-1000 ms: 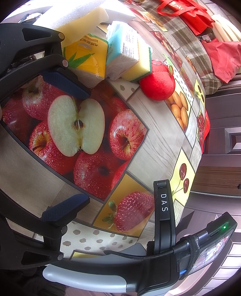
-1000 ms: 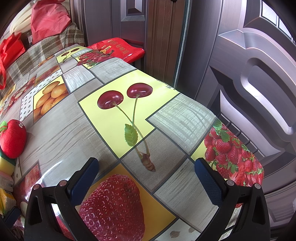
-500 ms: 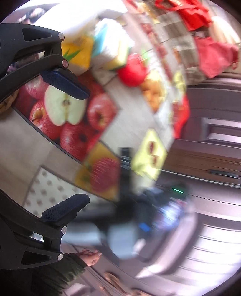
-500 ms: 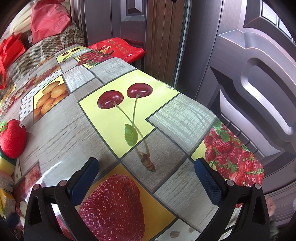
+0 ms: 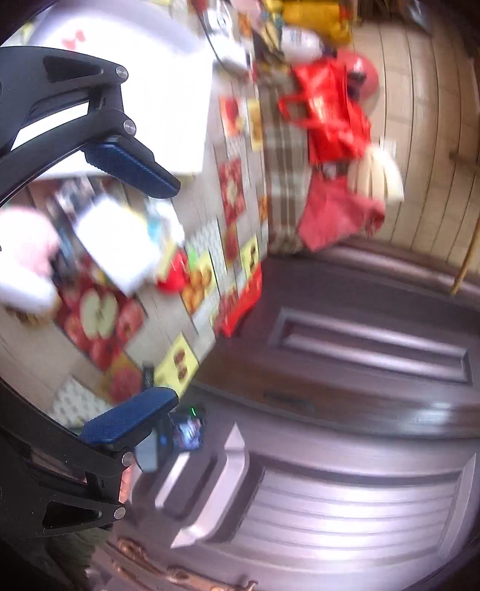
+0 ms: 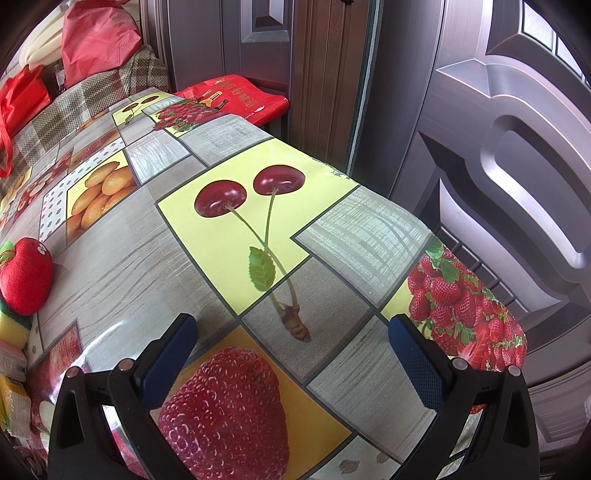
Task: Organize soft objects
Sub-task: 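Grasp the white foam block with the left tool while the right tool grasps the braided rope knot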
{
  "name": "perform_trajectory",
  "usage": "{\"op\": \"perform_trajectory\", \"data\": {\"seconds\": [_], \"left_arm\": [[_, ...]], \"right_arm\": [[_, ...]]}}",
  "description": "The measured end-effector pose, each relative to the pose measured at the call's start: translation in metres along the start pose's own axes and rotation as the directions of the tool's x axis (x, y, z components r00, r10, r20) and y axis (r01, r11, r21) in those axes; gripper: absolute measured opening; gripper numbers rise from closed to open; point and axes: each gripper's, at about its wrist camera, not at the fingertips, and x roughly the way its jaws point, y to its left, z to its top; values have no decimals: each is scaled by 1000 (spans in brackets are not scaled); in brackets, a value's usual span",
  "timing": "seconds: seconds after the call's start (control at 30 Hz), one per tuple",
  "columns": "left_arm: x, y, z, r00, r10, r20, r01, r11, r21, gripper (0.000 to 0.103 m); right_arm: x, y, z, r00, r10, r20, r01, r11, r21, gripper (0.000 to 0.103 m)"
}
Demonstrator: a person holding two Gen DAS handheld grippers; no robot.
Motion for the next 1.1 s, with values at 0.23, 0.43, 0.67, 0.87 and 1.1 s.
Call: {"op": "perform_trajectory", "data": {"seconds": [0.23, 0.43, 0.67, 0.87, 1.1], "left_arm": [[-12, 35, -41, 965, 191, -179, -197, 980, -17, 103], [7, 16, -82, 926, 205, -317, -183, 978, 97, 103], [15, -25, -102, 931, 173, -321, -90, 962, 256, 101], [20, -35, -110, 918, 184, -350, -54, 935, 351, 80], [18, -51, -119, 911, 283, -300, -100, 856, 507, 80]], "right_arm": [[0, 0, 0, 1000, 0, 0, 0, 1000, 0, 103], [0, -1, 0, 1000, -1, -1, 1, 1000, -2, 103], [-4, 0, 0, 995, 95, 20, -94, 995, -38, 103], [-70, -26, -9, 868, 392, 304, -392, 918, -63, 103], [-126, -16, -16, 623, 662, 417, -584, 748, -315, 103]]}}
